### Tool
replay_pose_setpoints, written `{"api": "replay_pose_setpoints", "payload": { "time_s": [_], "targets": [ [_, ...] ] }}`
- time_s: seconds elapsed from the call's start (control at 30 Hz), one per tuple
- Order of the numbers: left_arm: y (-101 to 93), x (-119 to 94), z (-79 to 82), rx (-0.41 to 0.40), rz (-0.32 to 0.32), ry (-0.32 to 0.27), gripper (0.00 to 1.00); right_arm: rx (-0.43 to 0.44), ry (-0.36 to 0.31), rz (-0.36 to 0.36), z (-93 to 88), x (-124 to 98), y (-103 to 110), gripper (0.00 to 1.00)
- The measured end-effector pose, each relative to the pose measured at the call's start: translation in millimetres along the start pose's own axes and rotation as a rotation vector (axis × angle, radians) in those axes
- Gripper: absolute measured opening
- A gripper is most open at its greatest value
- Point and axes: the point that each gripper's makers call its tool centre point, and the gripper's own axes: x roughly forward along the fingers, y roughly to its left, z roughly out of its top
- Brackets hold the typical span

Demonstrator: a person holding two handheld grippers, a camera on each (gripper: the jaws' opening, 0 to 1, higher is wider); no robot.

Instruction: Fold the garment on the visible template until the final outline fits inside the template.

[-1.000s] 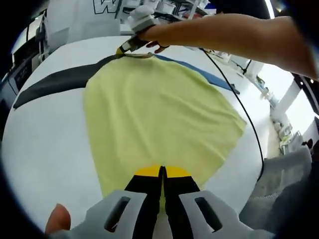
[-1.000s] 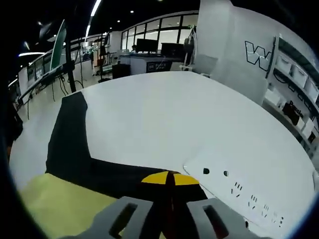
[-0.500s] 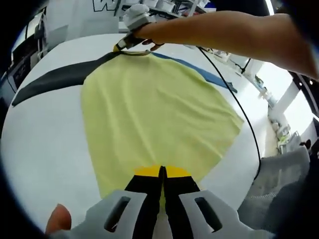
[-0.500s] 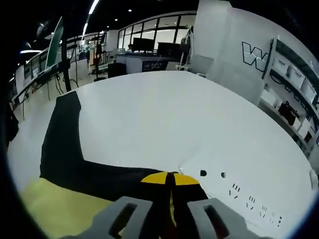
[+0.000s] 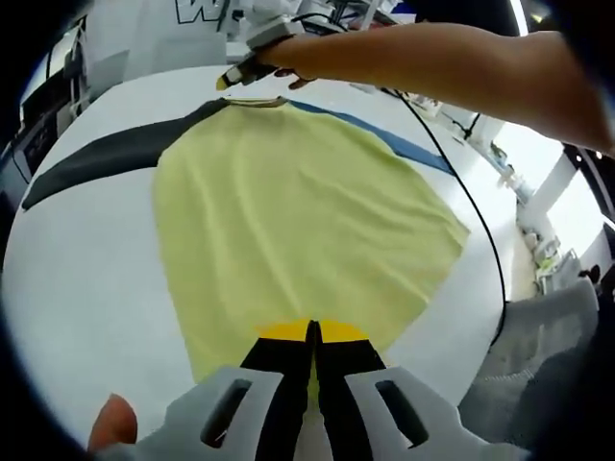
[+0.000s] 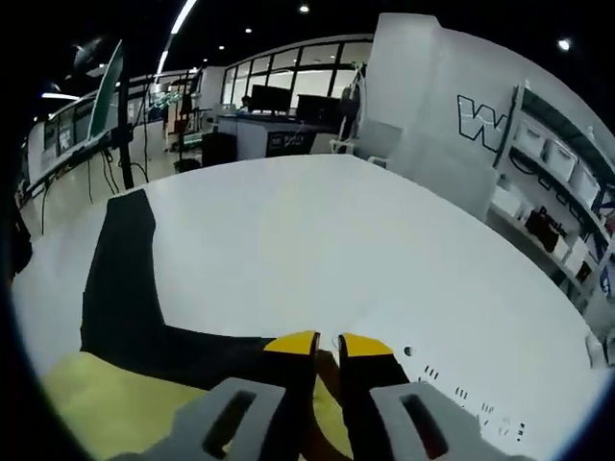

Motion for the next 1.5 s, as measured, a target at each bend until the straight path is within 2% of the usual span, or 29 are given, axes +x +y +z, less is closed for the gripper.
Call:
{"api": "replay_pose_setpoints", "payload": {
  "time_s": [0.03, 0.13, 0.23, 0.33, 0.37, 0.6, 0.9, 1.0, 1.2, 1.5],
  "targets": [
    [0.0, 0, 0.1, 0.000, 0.000, 0.000, 0.00, -0.003, -0.003, 0.012, 0.9, 0, 3, 0.00],
    [0.2, 0, 0.7, -0.001, 0.001, 0.001, 0.00, -0.026, 0.029, 0.099, -6.0, 7, 24, 0.00],
    [0.2, 0, 0.9, 0.002, 0.001, 0.001, 0.00, -0.020, 0.076, 0.110, -20.9, 12, 30, 0.00],
    [0.4, 0, 1.1, 0.004, 0.002, 0.001, 0.00, -0.026, 0.097, 0.103, -29.0, 17, 29, 0.00],
    [0.5, 0, 1.2, 0.004, 0.002, 0.001, 0.00, -0.014, 0.080, 0.103, -26.1, 16, 29, 0.00],
    [0.4, 0, 1.2, 0.013, 0.005, 0.001, 0.00, -0.039, 0.079, 0.101, -26.0, 18, 30, 0.00],
    [0.1, 0, 0.7, 0.022, 0.013, -0.001, 0.00, -0.004, 0.074, 0.089, -24.3, 18, 29, 0.00],
    [0.0, 0, 0.5, 0.024, 0.015, 0.000, 0.00, -0.004, 0.054, 0.073, -19.4, 16, 28, 0.08],
    [-0.1, 0, 0.4, 0.024, 0.017, -0.002, 0.00, 0.005, 0.040, 0.065, -15.3, 12, 23, 0.12],
    [-0.8, 1, 1.1, 0.038, 0.020, -0.004, 0.00, 0.026, -0.014, 0.036, 0.4, -6, 14, 0.28]
  ]
}}
